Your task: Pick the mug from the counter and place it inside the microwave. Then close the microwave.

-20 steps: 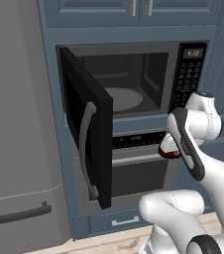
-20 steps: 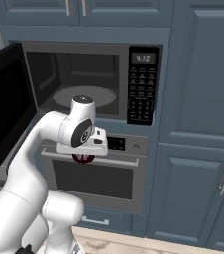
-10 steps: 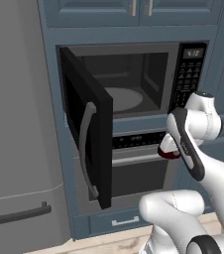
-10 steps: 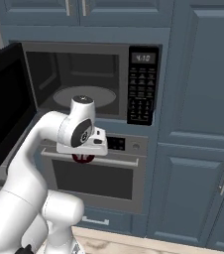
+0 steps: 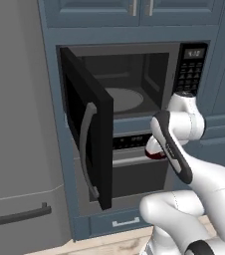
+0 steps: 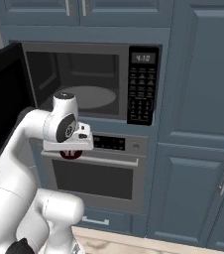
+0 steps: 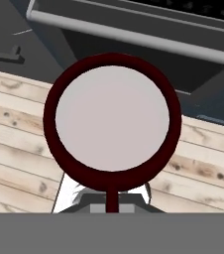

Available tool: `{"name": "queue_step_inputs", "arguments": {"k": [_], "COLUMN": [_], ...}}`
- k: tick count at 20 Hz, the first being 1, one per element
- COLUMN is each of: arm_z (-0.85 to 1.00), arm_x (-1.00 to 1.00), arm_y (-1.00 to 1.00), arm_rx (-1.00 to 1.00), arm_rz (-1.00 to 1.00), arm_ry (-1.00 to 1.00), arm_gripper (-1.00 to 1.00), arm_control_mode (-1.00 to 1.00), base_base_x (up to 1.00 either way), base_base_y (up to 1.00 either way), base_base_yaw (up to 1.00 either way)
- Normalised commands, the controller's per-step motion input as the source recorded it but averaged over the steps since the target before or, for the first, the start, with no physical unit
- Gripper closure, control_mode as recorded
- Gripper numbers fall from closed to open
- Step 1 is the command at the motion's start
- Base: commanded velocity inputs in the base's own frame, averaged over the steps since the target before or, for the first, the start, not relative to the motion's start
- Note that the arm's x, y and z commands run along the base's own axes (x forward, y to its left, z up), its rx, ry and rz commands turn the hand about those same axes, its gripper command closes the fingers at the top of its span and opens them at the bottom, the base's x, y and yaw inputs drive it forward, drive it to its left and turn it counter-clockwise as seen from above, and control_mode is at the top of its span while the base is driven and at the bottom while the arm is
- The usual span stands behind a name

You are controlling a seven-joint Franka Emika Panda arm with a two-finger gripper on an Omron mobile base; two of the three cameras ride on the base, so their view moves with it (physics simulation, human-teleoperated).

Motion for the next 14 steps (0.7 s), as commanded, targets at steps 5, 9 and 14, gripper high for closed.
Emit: {"name": "queue_step_inputs", "arguments": {"k": [5,9,14], "arm_z": [0.07,0.00,0.00], "arm_x": [0.34,0.52,0.24], "arm_y": [0.11,0.00,0.00], "arm_rx": [-0.03,0.00,0.00], "arm_rz": [0.04,0.00,-0.02], "arm_ry": [0.01,0.00,-0.03], "arm_gripper": [1.00,1.00,1.00], "arm_control_mode": [-1.00,-1.00,-1.00], "base_base_x": [0.00,0.00,0.00], "base_base_y": [0.00,0.00,0.00], "base_base_yaw": [0.00,0.00,0.00]}}
